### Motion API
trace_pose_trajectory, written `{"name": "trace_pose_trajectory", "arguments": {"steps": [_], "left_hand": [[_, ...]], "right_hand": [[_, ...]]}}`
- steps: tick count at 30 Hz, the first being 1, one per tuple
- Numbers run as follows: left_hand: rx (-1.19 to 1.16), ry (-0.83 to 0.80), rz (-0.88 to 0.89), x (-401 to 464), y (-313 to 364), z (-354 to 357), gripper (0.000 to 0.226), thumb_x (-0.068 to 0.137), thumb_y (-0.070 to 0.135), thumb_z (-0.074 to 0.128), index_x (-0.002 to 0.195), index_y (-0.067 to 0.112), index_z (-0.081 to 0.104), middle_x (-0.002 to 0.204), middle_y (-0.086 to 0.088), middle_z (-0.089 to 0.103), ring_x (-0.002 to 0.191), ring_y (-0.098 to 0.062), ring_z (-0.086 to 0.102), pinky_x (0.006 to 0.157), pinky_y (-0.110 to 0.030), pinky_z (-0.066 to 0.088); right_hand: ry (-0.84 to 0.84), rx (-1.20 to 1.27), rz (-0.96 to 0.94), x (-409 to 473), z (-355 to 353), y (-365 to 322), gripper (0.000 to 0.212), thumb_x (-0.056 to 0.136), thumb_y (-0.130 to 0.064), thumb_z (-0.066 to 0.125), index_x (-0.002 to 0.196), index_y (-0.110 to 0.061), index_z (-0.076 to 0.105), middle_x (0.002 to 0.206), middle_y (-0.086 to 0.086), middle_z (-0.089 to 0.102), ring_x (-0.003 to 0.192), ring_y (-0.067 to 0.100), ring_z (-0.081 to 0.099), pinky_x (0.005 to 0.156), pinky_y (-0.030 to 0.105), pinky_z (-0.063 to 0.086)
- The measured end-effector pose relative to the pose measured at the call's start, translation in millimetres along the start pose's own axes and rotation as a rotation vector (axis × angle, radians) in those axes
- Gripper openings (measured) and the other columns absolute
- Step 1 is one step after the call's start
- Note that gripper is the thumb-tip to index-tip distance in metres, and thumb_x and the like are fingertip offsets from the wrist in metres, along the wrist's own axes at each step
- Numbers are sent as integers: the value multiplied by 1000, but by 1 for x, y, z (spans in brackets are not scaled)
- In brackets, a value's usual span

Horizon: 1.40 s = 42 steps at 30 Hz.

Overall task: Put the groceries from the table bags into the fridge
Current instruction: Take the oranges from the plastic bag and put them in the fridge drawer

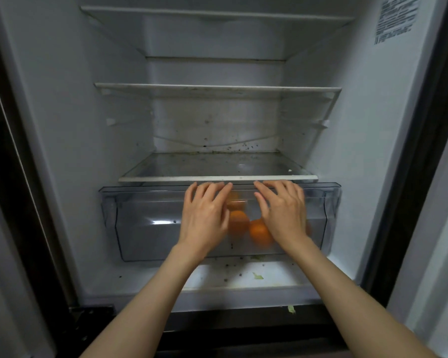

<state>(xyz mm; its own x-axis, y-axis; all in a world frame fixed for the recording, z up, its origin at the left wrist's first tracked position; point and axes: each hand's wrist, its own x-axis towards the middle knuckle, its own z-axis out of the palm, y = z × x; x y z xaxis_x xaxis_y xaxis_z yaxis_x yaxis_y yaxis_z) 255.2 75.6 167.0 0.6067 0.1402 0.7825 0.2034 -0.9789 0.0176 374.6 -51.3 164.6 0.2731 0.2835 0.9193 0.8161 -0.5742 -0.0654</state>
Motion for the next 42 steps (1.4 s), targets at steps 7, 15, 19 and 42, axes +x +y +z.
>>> {"name": "trace_pose_trajectory", "arguments": {"steps": [7,15,19,42], "left_hand": [[2,-263,-34,9,-20,25,62,93,31,44,148,17,18,156,0,17,145,-20,5,116,-42,-5],[25,-347,-21,13,-31,34,74,93,45,40,149,21,-1,157,4,-10,143,-17,-14,114,-41,-11],[53,-465,8,18,-35,30,77,92,47,37,148,21,-8,155,3,-18,142,-17,-20,113,-42,-13],[156,-400,-331,-203,43,-114,62,91,52,24,148,26,17,157,-3,11,144,-24,-4,113,-49,-5]], "right_hand": [[-431,-58,17,-8,21,2,55,92,-36,45,142,-15,37,149,10,35,140,27,28,114,44,14],[-587,-129,44,-7,26,2,69,95,-46,38,149,-26,-1,158,1,-10,145,20,-11,115,44,-5],[-657,-156,74,-5,22,-2,71,95,-46,37,149,-26,-5,157,-1,-15,144,18,-14,115,46,-5],[-878,153,-158,-135,-129,-75,65,96,-52,30,148,-32,-2,158,1,-8,144,19,-13,115,46,-10]]}}
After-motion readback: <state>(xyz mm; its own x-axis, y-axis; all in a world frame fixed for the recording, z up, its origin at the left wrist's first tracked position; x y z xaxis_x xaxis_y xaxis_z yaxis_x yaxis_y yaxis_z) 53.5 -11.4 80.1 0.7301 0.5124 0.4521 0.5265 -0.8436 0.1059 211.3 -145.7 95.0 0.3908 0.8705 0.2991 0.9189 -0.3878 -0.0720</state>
